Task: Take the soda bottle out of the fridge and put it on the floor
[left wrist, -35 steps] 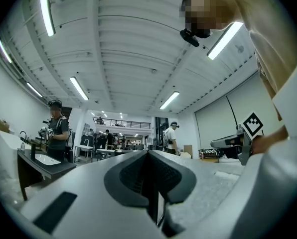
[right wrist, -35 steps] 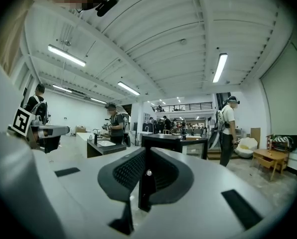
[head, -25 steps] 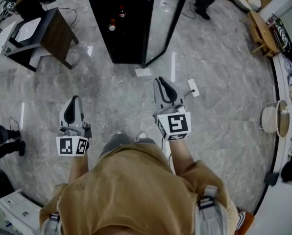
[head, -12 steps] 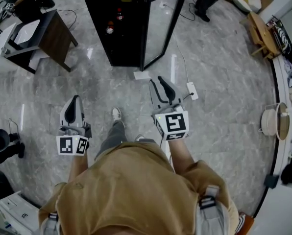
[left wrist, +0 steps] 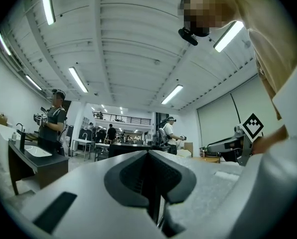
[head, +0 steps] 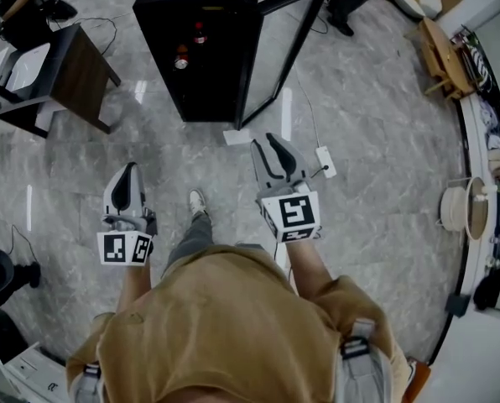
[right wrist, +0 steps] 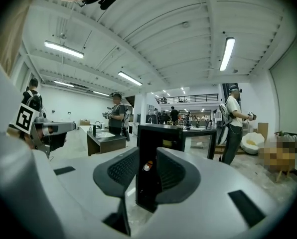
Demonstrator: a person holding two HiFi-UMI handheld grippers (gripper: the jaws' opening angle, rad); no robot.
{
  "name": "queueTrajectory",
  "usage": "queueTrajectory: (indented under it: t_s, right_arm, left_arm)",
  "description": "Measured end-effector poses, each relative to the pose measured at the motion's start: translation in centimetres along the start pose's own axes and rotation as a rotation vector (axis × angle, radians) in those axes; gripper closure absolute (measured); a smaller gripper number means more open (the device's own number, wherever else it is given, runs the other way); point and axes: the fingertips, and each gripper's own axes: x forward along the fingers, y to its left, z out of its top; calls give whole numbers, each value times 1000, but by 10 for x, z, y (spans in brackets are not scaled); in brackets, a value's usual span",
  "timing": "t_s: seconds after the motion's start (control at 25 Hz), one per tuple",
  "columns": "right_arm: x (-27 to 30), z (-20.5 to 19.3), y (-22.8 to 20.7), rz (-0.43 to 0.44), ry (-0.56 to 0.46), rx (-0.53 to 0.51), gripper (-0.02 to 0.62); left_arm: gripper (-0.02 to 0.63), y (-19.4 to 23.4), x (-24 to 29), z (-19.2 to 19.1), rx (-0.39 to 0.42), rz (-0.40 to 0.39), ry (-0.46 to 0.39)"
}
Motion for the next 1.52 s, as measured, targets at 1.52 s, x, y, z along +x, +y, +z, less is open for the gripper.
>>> queueTrajectory:
  t_s: [1.52]
  right_arm:
    - [332,16,-51,-14,36,-17,474]
  left_arm:
    - [604,179,248,-36,-23,-41,65]
